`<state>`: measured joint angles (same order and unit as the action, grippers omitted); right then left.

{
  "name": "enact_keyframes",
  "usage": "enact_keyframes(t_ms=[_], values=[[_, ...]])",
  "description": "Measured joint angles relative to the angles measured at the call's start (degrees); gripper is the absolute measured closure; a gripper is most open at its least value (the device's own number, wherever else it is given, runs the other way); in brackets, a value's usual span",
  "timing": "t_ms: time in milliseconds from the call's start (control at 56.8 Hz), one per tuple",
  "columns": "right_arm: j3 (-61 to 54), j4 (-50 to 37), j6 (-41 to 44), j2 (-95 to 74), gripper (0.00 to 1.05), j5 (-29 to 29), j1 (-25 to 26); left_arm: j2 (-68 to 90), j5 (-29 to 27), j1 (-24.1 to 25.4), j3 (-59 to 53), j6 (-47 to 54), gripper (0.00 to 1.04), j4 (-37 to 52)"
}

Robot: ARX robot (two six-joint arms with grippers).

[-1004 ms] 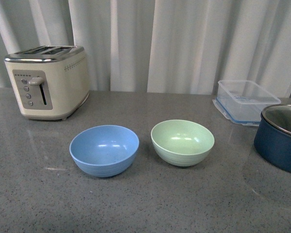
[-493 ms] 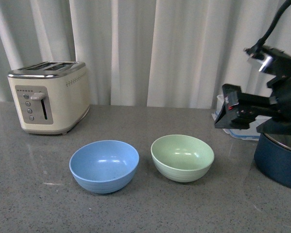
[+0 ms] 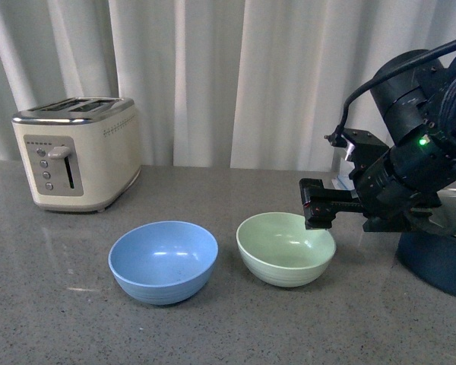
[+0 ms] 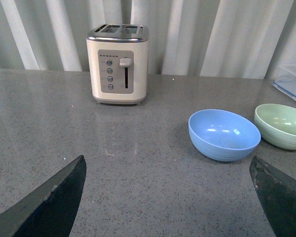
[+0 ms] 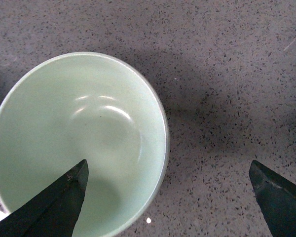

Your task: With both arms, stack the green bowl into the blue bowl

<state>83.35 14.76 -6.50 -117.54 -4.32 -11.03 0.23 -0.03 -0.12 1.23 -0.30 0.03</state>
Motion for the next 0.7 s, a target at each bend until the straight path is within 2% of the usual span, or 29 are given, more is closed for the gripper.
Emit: enact_keyframes(t_ms=[246,405,704], values=[[6.1,1.8,-0.3,-6.9,0.11,3.3,0.4,0.0,0.0,0.0,0.0,0.0,0.07,0.0],[7.9,2.6,-0.5,-9.7,0.41,4.1,0.9,0.0,0.0,0.0,0.0,0.0,0.07,0.0],[8.7,2.7,-0.9,-10.4,0.86,4.3,1.0,0.0,0.0,0.0,0.0,0.0,0.07,0.0]])
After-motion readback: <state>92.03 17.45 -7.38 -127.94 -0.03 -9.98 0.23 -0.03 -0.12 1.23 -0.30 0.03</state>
